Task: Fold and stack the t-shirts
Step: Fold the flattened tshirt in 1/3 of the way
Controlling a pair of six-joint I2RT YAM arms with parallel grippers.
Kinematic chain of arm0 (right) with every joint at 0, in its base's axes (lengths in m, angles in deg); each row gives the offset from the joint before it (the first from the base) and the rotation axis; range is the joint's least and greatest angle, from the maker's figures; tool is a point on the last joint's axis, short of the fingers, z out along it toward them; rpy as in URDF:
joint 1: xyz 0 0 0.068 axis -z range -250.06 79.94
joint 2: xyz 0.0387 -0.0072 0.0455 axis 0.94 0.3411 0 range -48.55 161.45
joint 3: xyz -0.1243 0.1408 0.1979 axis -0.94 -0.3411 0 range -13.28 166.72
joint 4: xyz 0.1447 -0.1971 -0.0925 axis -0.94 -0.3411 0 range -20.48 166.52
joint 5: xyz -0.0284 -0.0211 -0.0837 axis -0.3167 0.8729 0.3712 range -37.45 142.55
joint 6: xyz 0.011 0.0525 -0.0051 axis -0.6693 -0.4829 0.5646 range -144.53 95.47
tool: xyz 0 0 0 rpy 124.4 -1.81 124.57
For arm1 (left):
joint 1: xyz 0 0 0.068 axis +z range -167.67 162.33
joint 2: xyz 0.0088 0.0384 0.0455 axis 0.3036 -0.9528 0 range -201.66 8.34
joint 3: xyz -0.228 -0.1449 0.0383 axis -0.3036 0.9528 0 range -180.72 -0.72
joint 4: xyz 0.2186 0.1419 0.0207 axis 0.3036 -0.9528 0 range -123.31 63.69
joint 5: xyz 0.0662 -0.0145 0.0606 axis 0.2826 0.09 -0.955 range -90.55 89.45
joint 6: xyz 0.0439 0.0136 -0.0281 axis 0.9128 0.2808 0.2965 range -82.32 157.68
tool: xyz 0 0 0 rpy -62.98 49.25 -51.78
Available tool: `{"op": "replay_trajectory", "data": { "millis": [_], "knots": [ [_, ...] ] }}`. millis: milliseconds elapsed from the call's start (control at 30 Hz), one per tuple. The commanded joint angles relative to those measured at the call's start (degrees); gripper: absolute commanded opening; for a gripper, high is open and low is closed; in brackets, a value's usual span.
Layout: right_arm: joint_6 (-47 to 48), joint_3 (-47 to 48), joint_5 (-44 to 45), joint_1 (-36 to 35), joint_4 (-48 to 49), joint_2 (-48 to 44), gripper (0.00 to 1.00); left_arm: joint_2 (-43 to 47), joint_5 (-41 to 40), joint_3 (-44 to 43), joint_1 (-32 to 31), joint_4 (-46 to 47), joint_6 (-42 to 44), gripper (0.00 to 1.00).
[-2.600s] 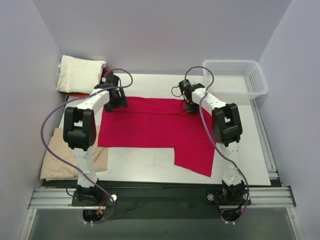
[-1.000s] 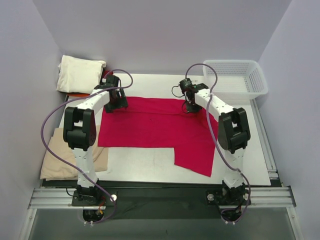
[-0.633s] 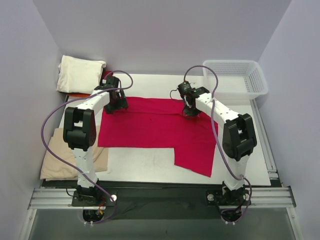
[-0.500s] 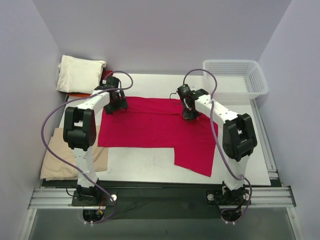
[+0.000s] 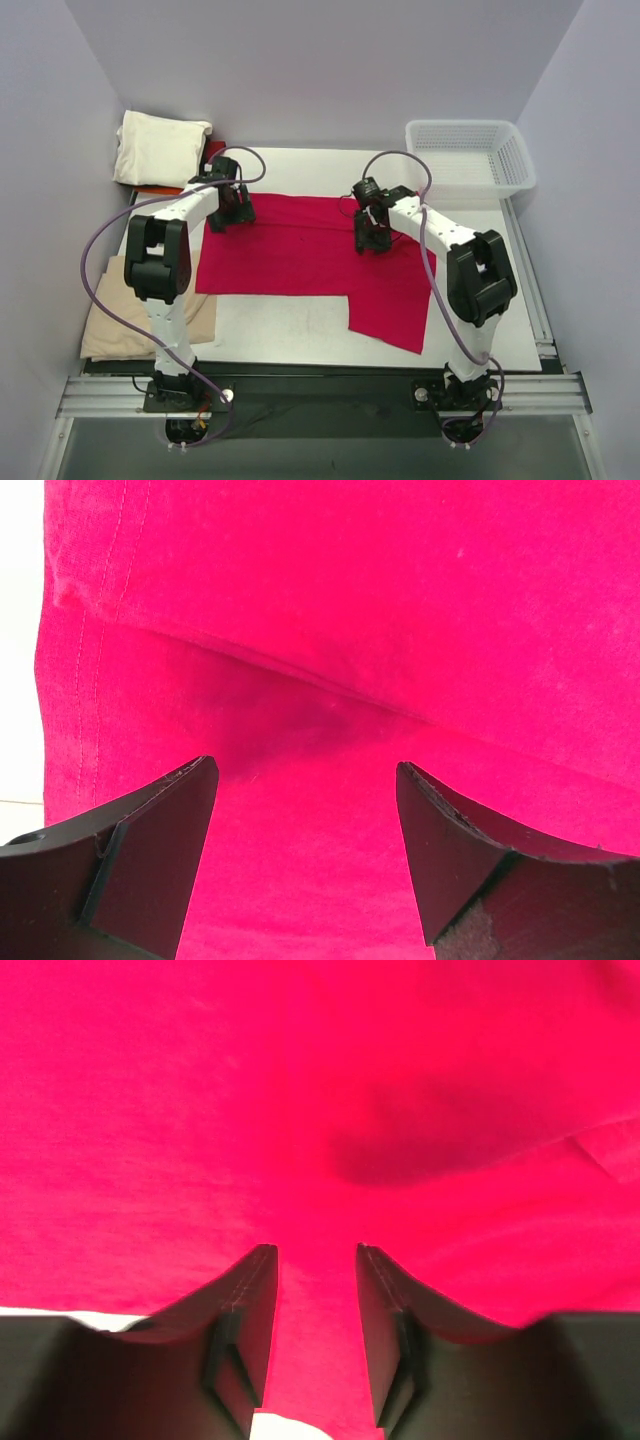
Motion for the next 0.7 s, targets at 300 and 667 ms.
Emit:
{"op": "replay_trajectory", "data": {
  "millis": [300,667],
  "knots": [
    [-5.9,-10.3,11.9,9.1,-2.4,-9.6,0.43,4.8,0.3,1.9,-2.6,3.4,2.3,0.83],
    [-5.9,-7.5,13.7,13.2,-0.6,-2.1,0.32,5.6,3.1,1.6,-8.5,5.1,2.4,0.83]
  ]
}}
